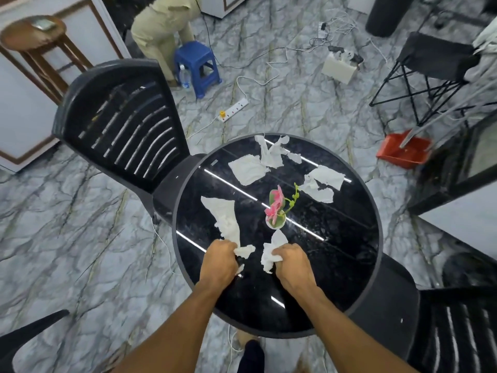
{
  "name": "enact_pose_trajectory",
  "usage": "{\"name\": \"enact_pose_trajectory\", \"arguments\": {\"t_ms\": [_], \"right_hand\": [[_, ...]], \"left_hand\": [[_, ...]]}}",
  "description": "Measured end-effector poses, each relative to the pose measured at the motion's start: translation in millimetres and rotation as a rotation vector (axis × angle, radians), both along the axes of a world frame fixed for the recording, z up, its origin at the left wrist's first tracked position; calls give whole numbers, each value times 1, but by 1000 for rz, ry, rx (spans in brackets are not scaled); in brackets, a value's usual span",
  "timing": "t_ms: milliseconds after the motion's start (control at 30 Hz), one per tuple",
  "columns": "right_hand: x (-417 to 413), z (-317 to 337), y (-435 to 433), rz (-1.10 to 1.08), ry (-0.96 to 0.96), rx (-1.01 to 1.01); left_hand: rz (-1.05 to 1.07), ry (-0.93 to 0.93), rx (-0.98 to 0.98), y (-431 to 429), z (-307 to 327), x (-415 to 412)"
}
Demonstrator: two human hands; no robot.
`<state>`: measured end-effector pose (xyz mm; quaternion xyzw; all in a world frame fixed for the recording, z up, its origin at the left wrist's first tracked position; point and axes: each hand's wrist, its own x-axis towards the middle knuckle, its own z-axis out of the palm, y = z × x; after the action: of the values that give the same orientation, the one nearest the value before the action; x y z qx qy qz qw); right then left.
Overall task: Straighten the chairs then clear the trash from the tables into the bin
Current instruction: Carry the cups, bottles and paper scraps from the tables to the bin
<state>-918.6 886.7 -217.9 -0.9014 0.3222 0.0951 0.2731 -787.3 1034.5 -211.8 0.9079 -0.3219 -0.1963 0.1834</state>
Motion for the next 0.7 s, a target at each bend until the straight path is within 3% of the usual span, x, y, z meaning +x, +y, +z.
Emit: {"name": "enact_pose_trajectory", "arguments": {"t_ms": [267, 467, 700], "right_hand": [[-45, 7, -5, -80, -71, 64], [-47, -7, -6, -86, -70, 87], [-9, 5, 4, -70, -111, 97]], "left_hand": [[117, 108, -85, -18, 20, -26], [9, 95, 171, -26, 10, -15], [15, 146, 74, -17, 15, -18]]}}
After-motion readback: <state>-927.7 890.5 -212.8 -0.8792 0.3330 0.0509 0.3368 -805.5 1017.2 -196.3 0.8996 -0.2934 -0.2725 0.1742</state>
